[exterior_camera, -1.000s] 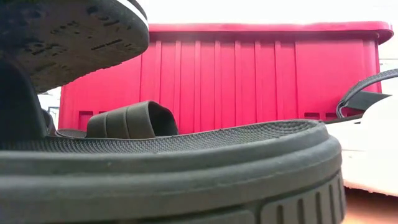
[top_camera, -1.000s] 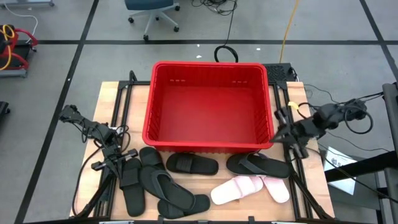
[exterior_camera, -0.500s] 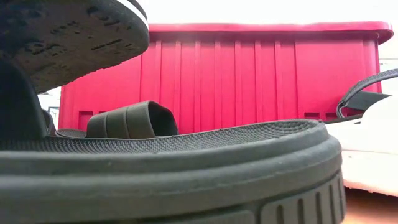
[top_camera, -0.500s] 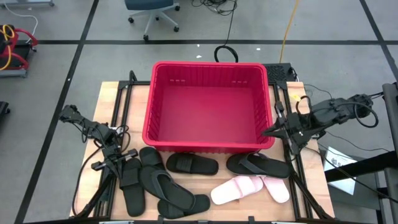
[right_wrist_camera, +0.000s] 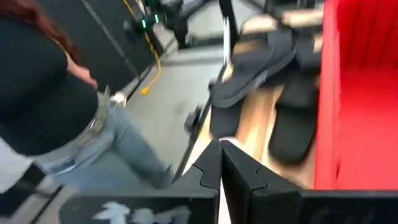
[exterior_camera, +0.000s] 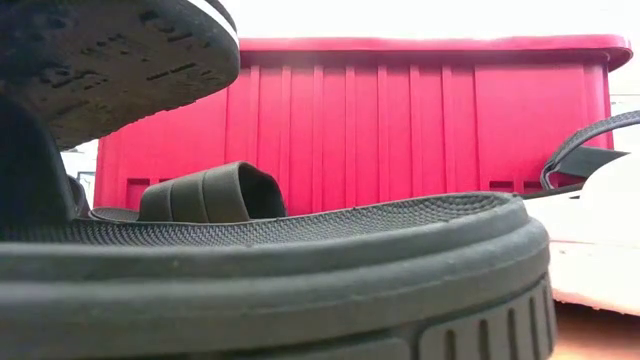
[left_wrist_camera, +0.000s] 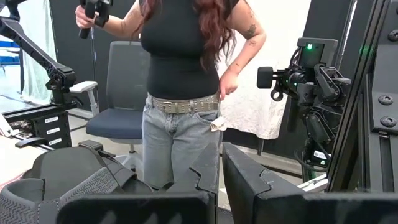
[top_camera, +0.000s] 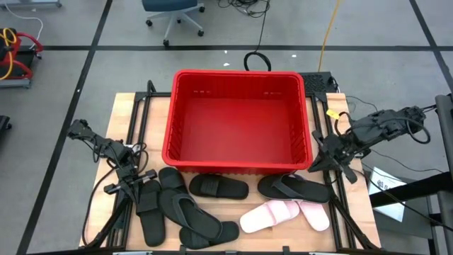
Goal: Pick and place slides into bin
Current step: Put the black slipper into the red bin
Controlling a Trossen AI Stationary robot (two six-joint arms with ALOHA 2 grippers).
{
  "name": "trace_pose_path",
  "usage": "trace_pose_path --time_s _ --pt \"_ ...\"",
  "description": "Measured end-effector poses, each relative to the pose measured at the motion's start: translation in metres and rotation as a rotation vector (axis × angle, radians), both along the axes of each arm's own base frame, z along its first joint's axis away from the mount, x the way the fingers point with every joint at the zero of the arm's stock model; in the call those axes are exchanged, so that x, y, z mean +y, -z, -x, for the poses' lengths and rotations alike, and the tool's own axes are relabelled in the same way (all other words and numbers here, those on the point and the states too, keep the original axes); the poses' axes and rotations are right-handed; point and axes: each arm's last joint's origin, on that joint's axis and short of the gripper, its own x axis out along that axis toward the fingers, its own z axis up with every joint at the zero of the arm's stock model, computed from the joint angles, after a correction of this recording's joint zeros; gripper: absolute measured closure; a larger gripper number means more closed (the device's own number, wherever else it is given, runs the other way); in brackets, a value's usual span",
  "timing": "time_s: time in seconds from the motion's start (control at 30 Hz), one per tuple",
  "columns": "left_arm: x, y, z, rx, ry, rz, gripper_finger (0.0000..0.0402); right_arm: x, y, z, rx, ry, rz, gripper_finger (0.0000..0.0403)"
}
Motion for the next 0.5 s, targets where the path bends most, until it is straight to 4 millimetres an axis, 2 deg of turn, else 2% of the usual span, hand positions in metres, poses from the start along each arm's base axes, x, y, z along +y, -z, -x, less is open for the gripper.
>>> trace_pose_path --time_s 0.13,0.5 --pt "0.0 0.0 0.0 0.0 0.0 0.0 0.0378 0.002 0.006 0.002 0.115 -0.048 -0.057 0.0403" --pt "0.0 0.0 0.0 0.0 0.0 0.0 0.0378 0.012 0.011 -0.001 0.294 -0.155 -0.197 0.0403"
